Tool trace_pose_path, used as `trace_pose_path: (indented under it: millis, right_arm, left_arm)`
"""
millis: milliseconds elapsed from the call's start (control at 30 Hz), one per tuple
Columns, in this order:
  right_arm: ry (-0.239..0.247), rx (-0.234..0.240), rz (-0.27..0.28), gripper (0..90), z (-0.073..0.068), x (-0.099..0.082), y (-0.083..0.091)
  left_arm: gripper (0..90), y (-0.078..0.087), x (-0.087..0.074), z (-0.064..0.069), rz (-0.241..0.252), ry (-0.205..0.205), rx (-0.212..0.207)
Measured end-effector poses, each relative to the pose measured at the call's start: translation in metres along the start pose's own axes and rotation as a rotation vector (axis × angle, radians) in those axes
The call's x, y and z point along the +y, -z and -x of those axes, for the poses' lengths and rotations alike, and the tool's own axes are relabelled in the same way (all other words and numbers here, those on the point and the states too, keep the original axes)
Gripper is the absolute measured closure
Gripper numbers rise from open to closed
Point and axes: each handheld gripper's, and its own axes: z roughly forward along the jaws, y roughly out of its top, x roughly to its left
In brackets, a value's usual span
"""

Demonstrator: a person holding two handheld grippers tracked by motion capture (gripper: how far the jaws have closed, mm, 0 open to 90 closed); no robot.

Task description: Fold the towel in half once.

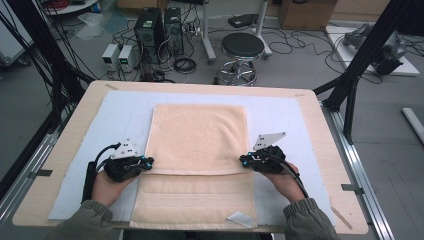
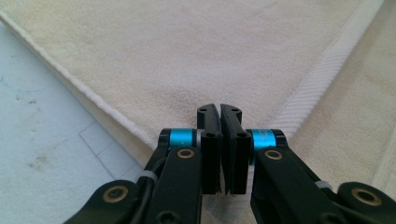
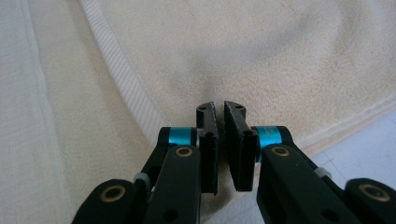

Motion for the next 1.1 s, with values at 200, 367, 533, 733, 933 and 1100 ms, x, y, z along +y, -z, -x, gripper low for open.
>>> trace_pose_path:
  millis: [200,367,533,733,933,1100]
  right_arm:
    - [0.013,-0.003,-0.003,84.2,-0.003,0.003,0.005]
    - [0.009,0.006,-0.001,84.2,-0.006,0.003,0.009]
    - [0.024,0.019,0.001,84.2,-0.014,0.004,0.015]
    - [0.057,0.034,0.013,84.2,-0.033,0.005,0.027]
    - [0.071,0.064,0.012,84.2,-0.058,-0.003,0.039]
    - [0.076,0.092,0.011,84.2,-0.08,-0.011,0.054]
  left_arm:
    - [86.6,0.004,0.002,0.002,0.003,-0.01,0.001]
    - [86.6,0.01,0.003,0.007,0.011,-0.019,-0.001]
    - [86.6,0.021,0.001,0.014,0.01,-0.034,-0.001]
    - [86.6,0.038,-0.007,0.03,0.014,-0.042,-0.004]
    - [86.6,0.06,-0.016,0.054,0.007,-0.061,-0.024]
    - [86.6,0.078,-0.021,0.074,-0.002,-0.084,-0.051]
